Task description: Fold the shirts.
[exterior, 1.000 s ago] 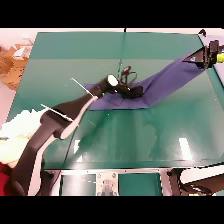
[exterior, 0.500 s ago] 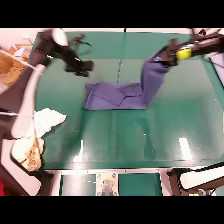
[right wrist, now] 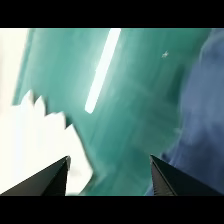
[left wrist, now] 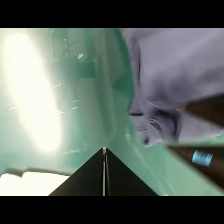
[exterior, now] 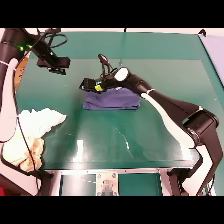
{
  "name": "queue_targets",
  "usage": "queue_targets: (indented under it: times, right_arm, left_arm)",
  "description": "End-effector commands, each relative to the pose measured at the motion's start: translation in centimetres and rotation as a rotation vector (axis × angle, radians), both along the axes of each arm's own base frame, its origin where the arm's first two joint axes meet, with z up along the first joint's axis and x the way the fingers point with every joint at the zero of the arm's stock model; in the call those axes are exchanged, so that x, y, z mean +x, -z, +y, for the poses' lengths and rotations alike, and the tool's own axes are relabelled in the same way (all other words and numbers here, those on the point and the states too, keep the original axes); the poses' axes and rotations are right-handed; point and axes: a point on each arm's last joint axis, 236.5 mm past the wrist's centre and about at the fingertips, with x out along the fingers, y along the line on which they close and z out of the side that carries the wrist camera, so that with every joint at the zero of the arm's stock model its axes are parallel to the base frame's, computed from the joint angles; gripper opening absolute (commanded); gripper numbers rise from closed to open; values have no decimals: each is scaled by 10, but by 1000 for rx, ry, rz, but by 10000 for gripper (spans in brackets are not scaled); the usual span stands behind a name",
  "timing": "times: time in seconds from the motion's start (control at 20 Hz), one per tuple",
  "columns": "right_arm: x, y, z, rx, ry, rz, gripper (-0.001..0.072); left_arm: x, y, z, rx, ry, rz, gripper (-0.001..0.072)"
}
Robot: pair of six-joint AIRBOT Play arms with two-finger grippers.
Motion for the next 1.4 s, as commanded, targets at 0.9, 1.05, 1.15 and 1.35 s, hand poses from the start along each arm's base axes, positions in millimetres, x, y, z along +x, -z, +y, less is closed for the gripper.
queue_targets:
  times: [0.9, 1.05, 1.15, 1.35]
  right_arm:
    - [14, 105, -254, 71, 241, 446, 463]
    - [21, 74, -244, 126, 179, 402, 27]
    - [36, 44, -274, 118, 232, 361, 14]
    - [34, 1, -440, -47, 542, 318, 13]
  left_arm:
    - [-3, 0, 5, 21, 36, 3, 29]
    - [-6, 1, 6, 23, 38, 15, 29]
    - [-6, 1, 6, 23, 39, 16, 29]
    - [-6, 1, 6, 23, 39, 16, 29]
